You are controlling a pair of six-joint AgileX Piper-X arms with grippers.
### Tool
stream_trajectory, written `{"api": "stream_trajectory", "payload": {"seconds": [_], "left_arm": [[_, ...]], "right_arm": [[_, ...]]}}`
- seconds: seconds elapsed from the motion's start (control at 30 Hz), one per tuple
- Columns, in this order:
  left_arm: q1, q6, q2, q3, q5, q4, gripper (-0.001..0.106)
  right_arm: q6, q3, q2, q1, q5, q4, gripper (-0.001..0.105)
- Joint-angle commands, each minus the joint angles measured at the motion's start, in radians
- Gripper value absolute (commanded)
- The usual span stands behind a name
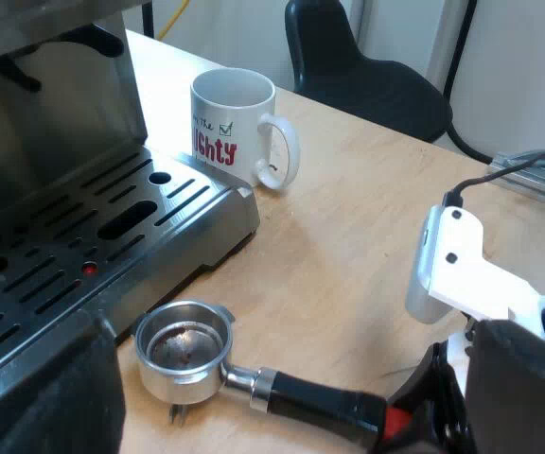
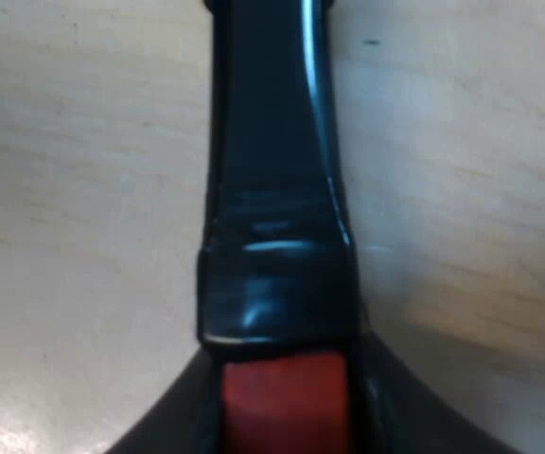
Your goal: Grind coffee beans and then tamp
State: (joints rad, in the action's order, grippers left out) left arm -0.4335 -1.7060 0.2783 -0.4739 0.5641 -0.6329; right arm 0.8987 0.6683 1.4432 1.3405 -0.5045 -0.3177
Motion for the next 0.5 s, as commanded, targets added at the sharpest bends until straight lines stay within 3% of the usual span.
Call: {"api": "stream_trajectory", "payload": {"seconds": [0.03, 0.23, 0.5], "left_arm": [[-0.005, 0.004, -0.007, 0.000, -0.009, 0.003, 0.079], [-0.005, 0.004, -0.007, 0.000, -0.009, 0.003, 0.079], [-0.005, 0.004, -0.007, 0.000, -0.009, 0.003, 0.079]], "right_arm": [[-0.005, 0.004, 0.001, -0.003, 0.015, -0.006, 0.050], [-0.005, 0.004, 0.001, -0.003, 0.019, -0.081, 0.056], [-0.005, 0.012, -0.024, -0.003, 0.135, -0.179, 0.056]]}}
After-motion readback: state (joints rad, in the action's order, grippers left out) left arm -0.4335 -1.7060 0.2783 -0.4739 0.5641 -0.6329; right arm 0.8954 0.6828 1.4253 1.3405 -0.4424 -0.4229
